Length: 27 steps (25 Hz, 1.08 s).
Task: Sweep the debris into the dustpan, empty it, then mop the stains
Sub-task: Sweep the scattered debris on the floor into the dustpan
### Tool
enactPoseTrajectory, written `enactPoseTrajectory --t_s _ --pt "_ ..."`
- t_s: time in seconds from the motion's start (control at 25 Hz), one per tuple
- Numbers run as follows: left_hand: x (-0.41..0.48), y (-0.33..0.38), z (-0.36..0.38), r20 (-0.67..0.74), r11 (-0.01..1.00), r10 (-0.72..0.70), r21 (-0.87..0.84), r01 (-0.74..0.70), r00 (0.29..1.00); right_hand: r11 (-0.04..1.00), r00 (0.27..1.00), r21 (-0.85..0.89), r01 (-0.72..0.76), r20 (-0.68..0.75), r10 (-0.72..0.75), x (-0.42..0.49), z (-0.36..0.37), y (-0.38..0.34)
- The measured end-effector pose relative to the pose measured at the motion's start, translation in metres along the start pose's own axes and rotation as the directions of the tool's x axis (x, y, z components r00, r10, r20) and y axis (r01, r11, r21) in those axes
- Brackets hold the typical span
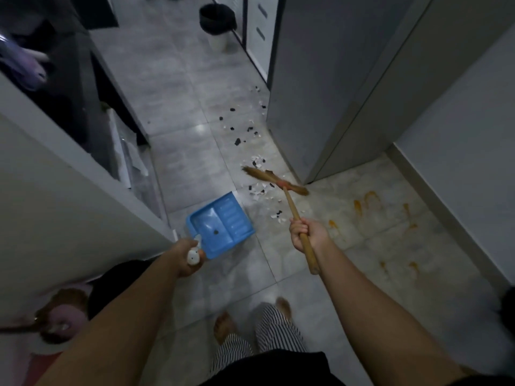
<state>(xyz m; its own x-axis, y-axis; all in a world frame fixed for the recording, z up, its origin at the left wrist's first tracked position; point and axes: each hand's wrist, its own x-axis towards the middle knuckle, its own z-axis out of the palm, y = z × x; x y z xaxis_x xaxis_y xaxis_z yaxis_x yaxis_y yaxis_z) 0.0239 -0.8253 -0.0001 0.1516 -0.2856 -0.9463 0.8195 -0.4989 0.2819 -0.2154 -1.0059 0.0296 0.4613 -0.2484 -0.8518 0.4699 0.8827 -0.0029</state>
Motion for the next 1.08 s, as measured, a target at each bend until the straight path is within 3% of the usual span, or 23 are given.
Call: enactPoseTrajectory --t_s 0.2,0.52,0.76,0.96,1.08 --pt "0.047 0.033 0.035 -0.021 0.995 -0.103 -0.003 0.103 0.995 0.993 0.999 0.106 0.046 -0.014 -0.045 0.039 0.015 -0.057" --pt "0.104 0.063 0.123 -0.109 0.976 -0.214 0.021 0.217 0.971 0.981 0.986 0.179 0.07 -0.163 -0.041 0.089 -0.005 -0.139" --pt "0.125 0.071 0.144 -0.164 0.948 -0.312 -0.114 0.297 0.936 0.994 0.957 -0.064 -0.094 -0.281 0.072 0.115 -0.022 -0.125" --pt "0.118 0.07 0.137 -0.161 0.944 -0.327 -0.1 0.314 0.931 0.962 0.942 -0.184 -0.202 -0.306 0.139 0.076 -0.019 -0.125" --pt "0.111 0.064 0.125 -0.139 0.953 -0.301 -0.089 0.291 0.944 0.965 0.936 -0.183 -0.189 -0.33 0.121 0.049 -0.02 -0.136"
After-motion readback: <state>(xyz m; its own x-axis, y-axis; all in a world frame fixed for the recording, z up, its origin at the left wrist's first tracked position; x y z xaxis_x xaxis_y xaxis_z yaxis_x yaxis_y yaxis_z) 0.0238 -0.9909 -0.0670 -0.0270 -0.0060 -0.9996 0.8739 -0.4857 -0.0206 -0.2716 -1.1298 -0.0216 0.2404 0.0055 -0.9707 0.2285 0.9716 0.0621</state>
